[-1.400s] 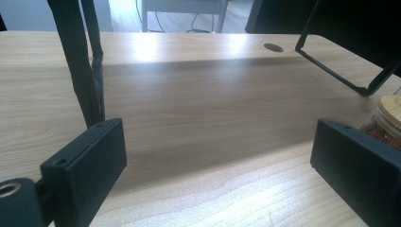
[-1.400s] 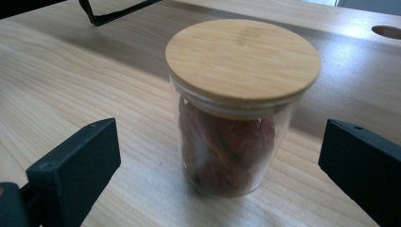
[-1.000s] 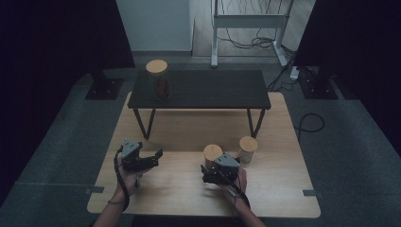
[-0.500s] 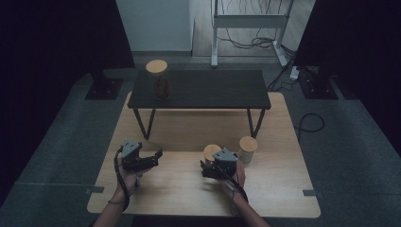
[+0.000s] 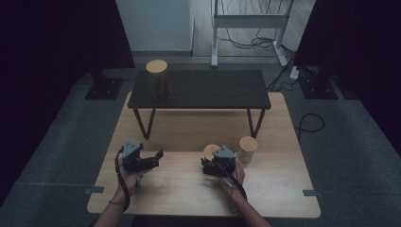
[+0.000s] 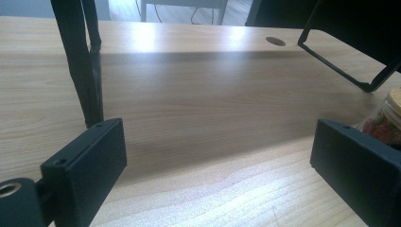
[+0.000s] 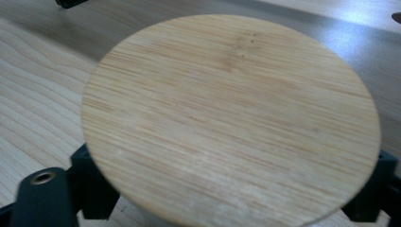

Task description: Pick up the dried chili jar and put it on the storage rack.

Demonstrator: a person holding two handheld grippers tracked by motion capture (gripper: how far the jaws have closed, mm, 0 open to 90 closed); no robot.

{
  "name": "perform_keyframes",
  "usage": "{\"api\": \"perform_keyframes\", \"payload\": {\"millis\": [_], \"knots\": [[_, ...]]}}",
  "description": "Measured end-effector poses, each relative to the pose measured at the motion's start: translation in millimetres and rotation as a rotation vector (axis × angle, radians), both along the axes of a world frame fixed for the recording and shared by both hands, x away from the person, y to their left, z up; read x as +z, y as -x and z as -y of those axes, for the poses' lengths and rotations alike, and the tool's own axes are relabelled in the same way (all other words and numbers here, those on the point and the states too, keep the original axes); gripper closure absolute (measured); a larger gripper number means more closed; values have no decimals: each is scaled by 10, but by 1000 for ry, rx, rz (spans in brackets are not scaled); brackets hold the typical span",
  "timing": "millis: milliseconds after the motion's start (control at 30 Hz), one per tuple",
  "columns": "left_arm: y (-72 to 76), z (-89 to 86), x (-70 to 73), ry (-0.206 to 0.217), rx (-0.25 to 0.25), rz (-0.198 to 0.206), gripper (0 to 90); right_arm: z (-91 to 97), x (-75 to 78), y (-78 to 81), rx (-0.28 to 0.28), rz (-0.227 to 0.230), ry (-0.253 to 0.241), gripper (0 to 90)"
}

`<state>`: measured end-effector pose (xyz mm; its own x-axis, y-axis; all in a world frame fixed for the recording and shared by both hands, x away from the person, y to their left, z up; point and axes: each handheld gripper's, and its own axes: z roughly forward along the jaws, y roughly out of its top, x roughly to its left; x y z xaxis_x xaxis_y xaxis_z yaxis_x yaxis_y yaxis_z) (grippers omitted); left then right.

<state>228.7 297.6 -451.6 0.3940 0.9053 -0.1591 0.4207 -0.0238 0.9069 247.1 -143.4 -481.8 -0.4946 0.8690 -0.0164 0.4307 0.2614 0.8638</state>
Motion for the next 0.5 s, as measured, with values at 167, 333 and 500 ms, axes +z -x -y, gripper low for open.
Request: {"api": "perform_keyframes", "payload": {"millis": [167, 333, 500], "knots": [[-1, -2, -4, 2, 1, -2, 42, 14, 8, -38, 14, -18, -5, 216], [2, 2, -10, 0, 1, -3, 42, 5, 13, -37, 20, -22, -4, 253], [4, 6, -16, 0, 0, -6, 43, 6, 8, -32, 20, -18, -4, 254]]}}
